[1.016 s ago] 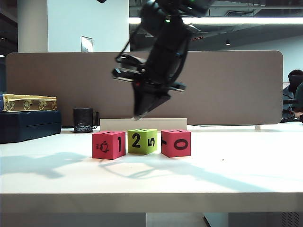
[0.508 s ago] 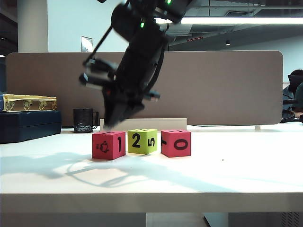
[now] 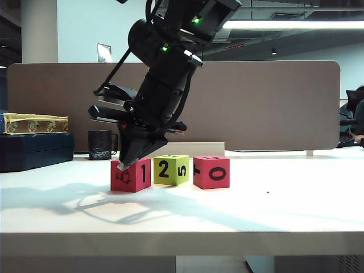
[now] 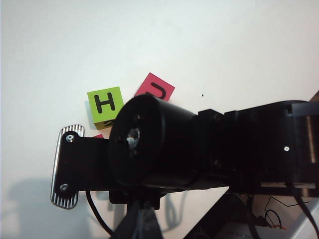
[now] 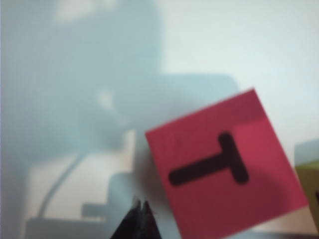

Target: Select the appropriate blocks from the scattered letter blocks on the table and arrange them in a row to spell out "THU".

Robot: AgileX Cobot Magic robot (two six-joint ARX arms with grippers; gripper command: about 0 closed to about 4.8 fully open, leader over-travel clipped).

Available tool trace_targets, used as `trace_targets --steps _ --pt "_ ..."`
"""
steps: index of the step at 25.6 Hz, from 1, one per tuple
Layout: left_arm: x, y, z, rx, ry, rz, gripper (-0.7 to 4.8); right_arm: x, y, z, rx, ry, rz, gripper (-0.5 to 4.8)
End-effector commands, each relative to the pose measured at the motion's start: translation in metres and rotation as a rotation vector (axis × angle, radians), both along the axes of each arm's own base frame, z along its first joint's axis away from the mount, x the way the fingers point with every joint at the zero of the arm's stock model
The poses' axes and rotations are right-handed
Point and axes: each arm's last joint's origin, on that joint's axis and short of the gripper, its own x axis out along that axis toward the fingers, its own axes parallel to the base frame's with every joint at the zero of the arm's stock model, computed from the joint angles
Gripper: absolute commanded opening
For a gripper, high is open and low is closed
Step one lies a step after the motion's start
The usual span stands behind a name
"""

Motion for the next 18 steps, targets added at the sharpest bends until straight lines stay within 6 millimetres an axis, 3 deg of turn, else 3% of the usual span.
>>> trace_targets --steps 1,13,18 --pt "-0.001 0.000 0.003 -0.007 -0.016 -0.004 -0.06 0.005 0.002 0.003 0.028 -0.041 -0.012 -0.05" --pt "-0.001 0.000 0.003 -0.007 -0.017 -0.004 -0.06 0.028 -0.015 -0.001 0.034 -0.082 -0.094 -0.05" --pt "-0.001 0.000 0.003 -0.007 -0.017 -0.004 -0.06 0.027 -0.013 -0.003 0.060 -0.059 -0.077 -0.05"
